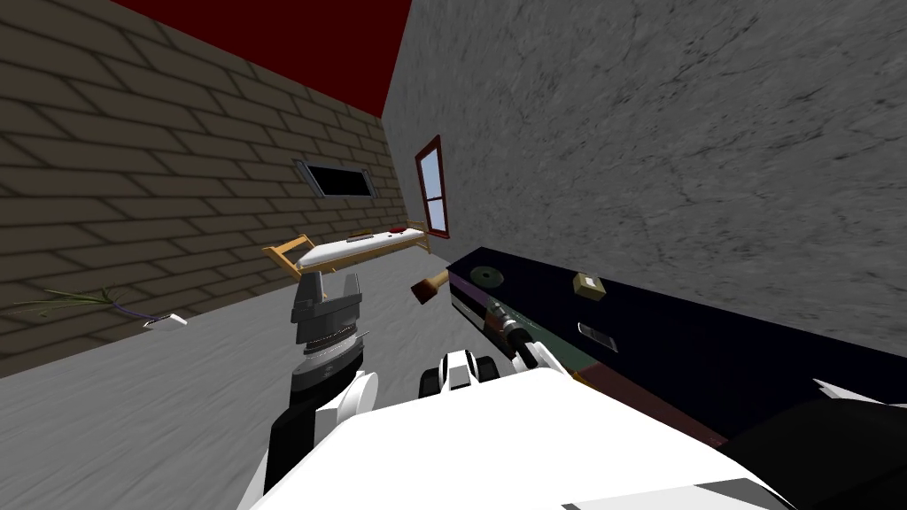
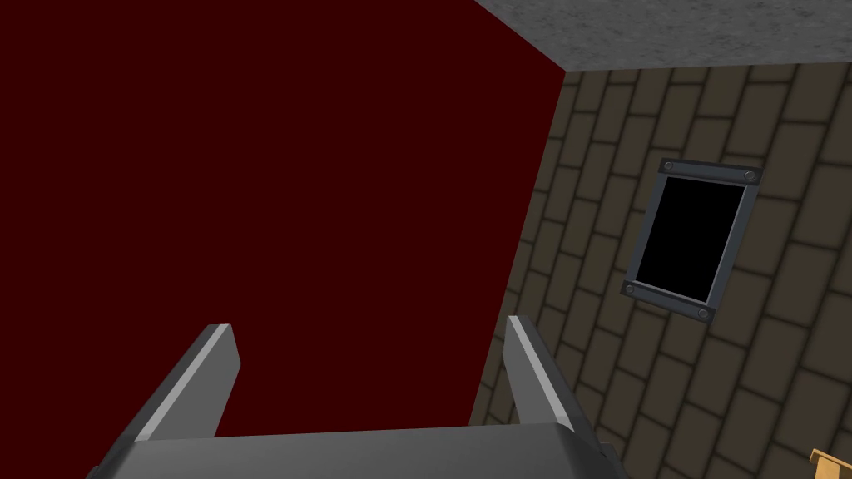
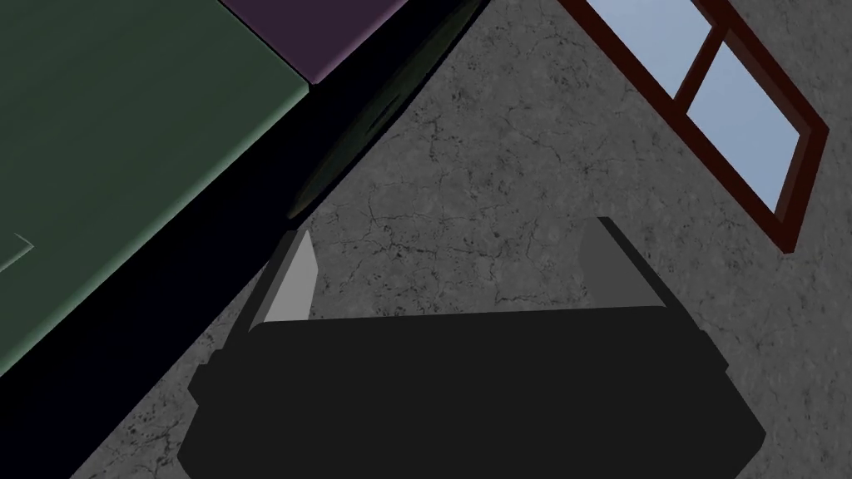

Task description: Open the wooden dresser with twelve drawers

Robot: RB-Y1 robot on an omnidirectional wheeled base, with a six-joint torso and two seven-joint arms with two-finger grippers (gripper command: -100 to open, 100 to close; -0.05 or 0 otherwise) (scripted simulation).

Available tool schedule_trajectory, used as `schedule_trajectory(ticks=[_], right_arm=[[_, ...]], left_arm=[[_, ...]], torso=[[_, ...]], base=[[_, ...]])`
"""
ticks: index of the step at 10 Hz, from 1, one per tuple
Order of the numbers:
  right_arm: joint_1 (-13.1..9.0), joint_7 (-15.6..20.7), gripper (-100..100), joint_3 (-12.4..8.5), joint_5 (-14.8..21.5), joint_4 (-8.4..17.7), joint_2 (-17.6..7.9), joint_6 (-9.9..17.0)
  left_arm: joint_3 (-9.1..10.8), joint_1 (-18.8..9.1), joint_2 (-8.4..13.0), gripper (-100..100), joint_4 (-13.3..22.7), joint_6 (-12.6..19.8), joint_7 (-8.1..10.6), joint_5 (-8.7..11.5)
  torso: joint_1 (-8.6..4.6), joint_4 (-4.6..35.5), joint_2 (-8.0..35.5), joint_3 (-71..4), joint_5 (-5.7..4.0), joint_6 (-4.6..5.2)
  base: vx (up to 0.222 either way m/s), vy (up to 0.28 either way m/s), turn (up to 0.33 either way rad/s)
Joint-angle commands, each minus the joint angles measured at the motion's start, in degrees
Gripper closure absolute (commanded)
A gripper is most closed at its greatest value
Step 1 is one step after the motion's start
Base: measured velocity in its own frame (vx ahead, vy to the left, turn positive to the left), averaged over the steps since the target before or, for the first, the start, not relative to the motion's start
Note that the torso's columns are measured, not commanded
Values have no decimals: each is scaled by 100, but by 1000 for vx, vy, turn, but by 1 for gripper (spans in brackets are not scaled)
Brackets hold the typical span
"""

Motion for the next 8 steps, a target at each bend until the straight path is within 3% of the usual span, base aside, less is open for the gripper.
schedule_trajectory(ticks=[1, 2, 3, 6, 8], right_arm=[[-64, 3, -100, 43, 264, 243, 9, 324], [-129, -1, -100, 113, 520, 553, -2, 534], [-129, -1, -100, 113, 592, 589, -2, 668], [-269, -2, -100, 256, 1176, 1142, -28, 1151], [-269, -2, -100, 256, 1239, 1294, -28, 1358]], left_arm=[[0, 0, 0, 0, 0, 0, 0, 0], [1, -1, 1, 0, 0, 0, 0, 0], [1, -1, 1, 0, 0, 0, 0, 0], [0, 0, 0, 0, 0, 0, 0, 0], [0, 0, 0, 0, 0, 0, 0, 0]], torso=[[-9, 1, 8, 3, -1, 1], [-25, 5, 21, 11, -5, 2], [-8, 2, 8, 6, -3, 0], [7, -3, -3, -4, 4, 1], [-14, 1, 7, 3, -2, 2]], base=[[11, 39, 1], [39, 64, 13], [44, 84, 10], [74, 128, 14], [45, 67, 5]])
